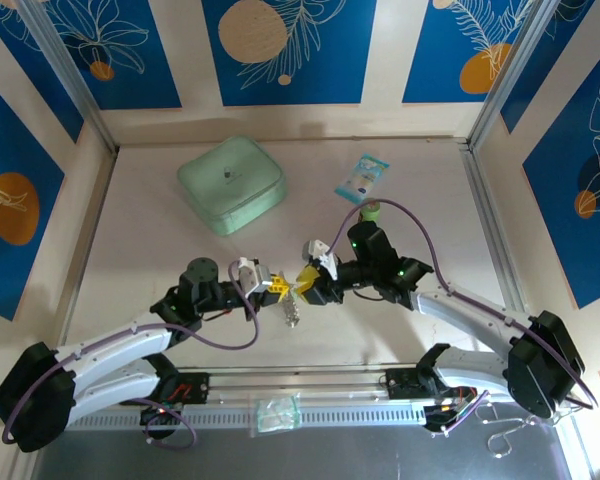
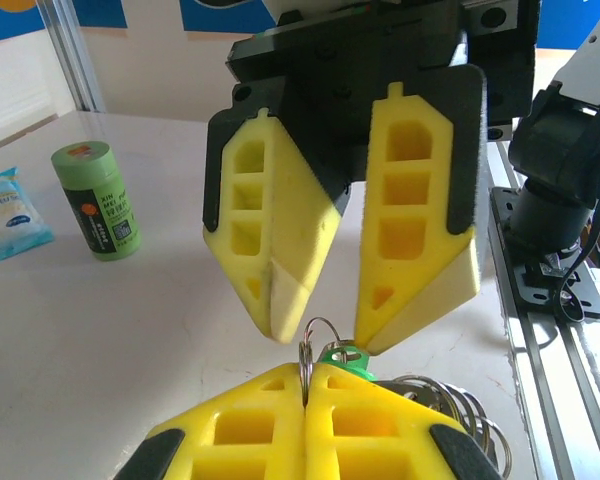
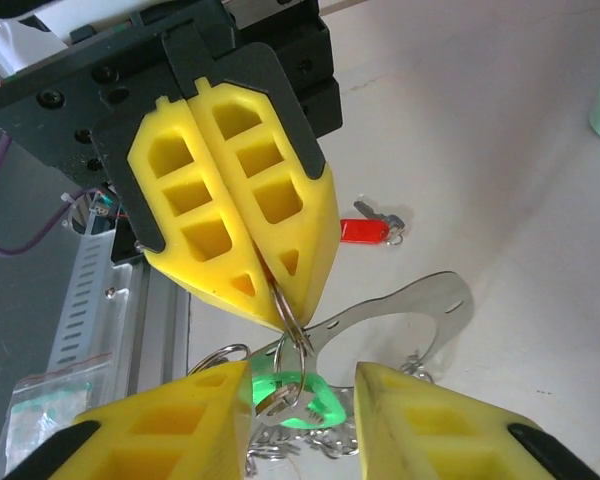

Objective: Put the keys on the keyring

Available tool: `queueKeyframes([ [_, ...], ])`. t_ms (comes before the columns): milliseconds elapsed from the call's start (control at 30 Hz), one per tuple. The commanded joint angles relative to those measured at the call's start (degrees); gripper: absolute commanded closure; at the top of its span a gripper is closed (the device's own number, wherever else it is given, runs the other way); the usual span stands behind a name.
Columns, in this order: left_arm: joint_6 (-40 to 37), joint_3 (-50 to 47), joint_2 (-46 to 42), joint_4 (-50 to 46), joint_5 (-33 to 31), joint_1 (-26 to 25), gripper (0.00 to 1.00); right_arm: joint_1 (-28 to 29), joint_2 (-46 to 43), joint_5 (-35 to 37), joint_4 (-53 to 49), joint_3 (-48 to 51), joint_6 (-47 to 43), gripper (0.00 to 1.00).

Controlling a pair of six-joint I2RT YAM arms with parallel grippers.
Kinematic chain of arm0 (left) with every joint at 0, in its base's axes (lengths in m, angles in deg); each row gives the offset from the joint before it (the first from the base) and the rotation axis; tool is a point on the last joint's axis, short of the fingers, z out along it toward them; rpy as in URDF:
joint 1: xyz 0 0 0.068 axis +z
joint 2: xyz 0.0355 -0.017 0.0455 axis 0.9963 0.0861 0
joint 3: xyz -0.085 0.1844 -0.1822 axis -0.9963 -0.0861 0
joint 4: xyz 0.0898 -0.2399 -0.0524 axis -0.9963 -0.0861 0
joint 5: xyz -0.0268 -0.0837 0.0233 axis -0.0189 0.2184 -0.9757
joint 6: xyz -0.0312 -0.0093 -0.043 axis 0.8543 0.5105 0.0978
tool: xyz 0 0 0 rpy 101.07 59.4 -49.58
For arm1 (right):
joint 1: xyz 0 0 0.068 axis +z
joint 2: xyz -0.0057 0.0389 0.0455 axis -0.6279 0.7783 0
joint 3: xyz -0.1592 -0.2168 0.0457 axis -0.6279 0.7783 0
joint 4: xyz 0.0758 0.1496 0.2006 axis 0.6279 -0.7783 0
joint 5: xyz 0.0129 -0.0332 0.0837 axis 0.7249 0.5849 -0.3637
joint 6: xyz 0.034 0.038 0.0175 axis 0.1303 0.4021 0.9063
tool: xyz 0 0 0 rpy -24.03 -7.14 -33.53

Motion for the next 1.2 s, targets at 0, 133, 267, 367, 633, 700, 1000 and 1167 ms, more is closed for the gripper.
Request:
queueKeyframes([
  [0,0.4,-0.3,-0.7,3.5,1.0,-0.3,1.00,-0.3,0.2,-1.5,1.0,-0.5,0.9,0.74],
  [133,0.4,-0.4,-0.8,3.8,1.1,-0.3,1.00,-0.4,0.3,-2.1,1.2,-0.7,1.1,0.88],
  [267,0.2,-0.4,-1.3,3.7,0.9,-0.3,1.00,-0.6,0.2,-2.3,0.6,-0.5,0.9,1.00],
  [367,0.3,-0.4,-1.7,4.4,1.1,-0.3,1.00,-1.2,-0.1,-1.4,0.0,0.2,0.6,1.00],
  [633,0.3,0.5,-2.0,6.5,1.9,-0.4,1.00,-1.9,1.7,-2.4,0.3,1.7,1.1,1.00],
  [700,0.6,-0.3,-1.6,7.4,1.5,-0.4,1.00,-1.7,0.7,-2.9,1.2,1.8,1.2,1.00],
  [1000,3.1,-1.2,1.5,11.5,2.6,-0.8,1.00,-0.7,-3.0,-4.8,6.4,2.8,0.9,0.74],
  [1167,3.9,-1.3,1.7,11.9,3.5,-0.8,1.00,-0.7,-2.5,-1.2,7.5,3.1,1.2,0.75],
])
